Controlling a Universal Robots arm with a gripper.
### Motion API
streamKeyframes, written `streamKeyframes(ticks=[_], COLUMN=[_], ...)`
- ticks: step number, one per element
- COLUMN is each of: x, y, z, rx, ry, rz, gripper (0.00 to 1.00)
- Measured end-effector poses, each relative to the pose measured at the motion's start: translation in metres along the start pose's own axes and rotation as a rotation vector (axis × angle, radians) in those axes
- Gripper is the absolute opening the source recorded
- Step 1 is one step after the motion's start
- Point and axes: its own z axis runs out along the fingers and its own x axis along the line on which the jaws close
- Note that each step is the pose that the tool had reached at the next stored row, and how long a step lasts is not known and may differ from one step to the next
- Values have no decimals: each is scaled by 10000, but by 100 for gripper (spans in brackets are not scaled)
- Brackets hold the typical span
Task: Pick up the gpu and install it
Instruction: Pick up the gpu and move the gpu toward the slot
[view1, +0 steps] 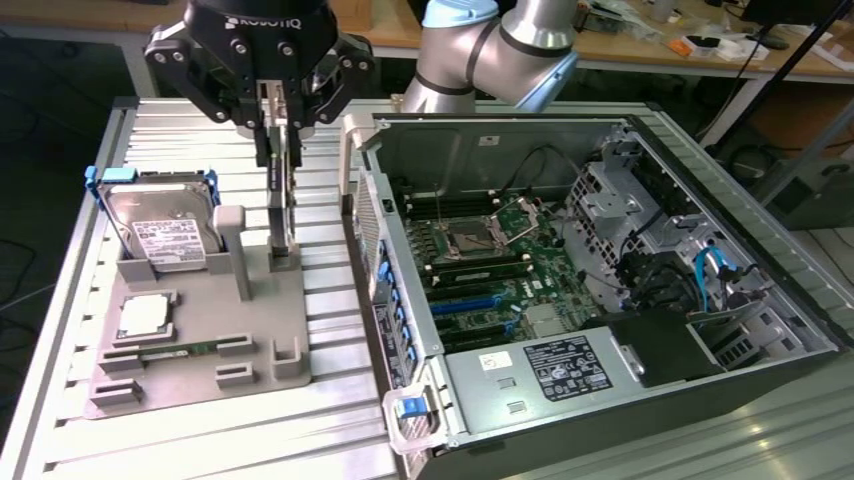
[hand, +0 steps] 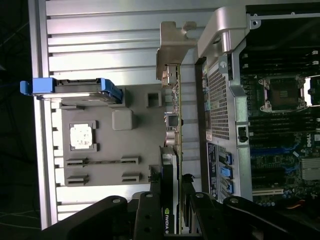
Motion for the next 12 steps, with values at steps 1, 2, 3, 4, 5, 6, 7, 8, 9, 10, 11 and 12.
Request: streamKeyframes(ticks=[1,2,3,4,5,6,7,8,9,10,11,12], x=[-1,-4,-4,-6,-7,-8,-9,-11,-13,-17,-21,-26], y=[0,0,0,0,0,0,1,1,1,1,1,2], z=[0,1,0,1,1,1,1,1,1,1,1,1], rx=[-1,-1,0,-1,-1,-1,-1,-1,-1,-1,0,0], ry=[0,-1,0,0,0,-1,0,0,-1,0,0,0], rz=[0,-1,0,0,0,0,1,0,0,-1,-1,0], gripper=[27,27,27,27,27,27,27,27,27,27,27,27])
